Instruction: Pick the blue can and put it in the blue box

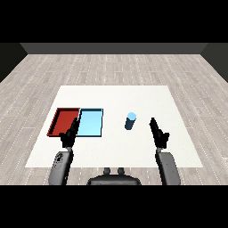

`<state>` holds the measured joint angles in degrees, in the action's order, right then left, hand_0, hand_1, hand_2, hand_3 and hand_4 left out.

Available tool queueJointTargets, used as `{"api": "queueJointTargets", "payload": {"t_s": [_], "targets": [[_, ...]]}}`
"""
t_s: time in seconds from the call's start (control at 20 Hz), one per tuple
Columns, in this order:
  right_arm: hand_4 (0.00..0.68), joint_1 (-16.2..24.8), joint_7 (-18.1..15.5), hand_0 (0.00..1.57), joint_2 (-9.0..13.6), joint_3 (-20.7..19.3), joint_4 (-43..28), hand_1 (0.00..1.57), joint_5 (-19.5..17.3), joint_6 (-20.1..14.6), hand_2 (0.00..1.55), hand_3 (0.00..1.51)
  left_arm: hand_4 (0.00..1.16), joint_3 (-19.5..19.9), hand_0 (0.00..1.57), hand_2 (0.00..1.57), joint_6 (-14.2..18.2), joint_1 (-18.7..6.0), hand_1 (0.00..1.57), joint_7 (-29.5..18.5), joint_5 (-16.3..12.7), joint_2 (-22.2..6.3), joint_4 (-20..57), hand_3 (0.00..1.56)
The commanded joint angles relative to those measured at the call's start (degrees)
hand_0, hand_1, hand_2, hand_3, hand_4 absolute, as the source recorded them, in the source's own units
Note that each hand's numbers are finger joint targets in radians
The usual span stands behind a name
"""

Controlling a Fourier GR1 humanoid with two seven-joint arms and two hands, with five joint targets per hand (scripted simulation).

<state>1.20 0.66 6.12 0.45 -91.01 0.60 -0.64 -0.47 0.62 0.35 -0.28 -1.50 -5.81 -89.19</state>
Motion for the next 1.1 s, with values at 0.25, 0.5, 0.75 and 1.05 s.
{"api": "queueJointTargets", "payload": {"t_s": [0.25, 0.5, 0.75, 1.05], "targets": [[0.0, -19.5, -4.5, 0.0, 4.5, -8.7, 19.8, 0.0, 2.4, 3.4, 0.0, 0.0, 0.0, 1.4, 0.0, 0.0, 0.9, -3.2, 0.0, 0.9, 1.1, 0.0, -1.2, 0.0], [0.0, -19.2, -11.2, 0.0, 1.2, -8.3, 13.2, 0.0, 10.8, 10.3, 0.0, 0.0, 0.0, 4.5, 0.0, 0.0, -6.4, -1.5, 0.0, -18.8, -6.1, -0.2, -6.2, 0.0], [0.0, -20.3, -11.6, 0.0, 3.3, -10.5, 16.4, 0.0, 12.6, 12.5, 0.0, 0.0, 0.0, 1.8, 0.0, 0.0, -5.0, 1.5, 0.0, -20.4, -4.3, 3.0, -8.7, 0.0], [0.0, -21.3, -17.8, 0.0, 4.4, -11.7, 22.8, 0.0, 12.3, 14.2, 0.0, 0.0, 0.0, 5.5, 0.0, 0.0, -8.3, -3.0, 0.0, -20.8, -6.7, 0.4, -3.2, 0.0]]}}
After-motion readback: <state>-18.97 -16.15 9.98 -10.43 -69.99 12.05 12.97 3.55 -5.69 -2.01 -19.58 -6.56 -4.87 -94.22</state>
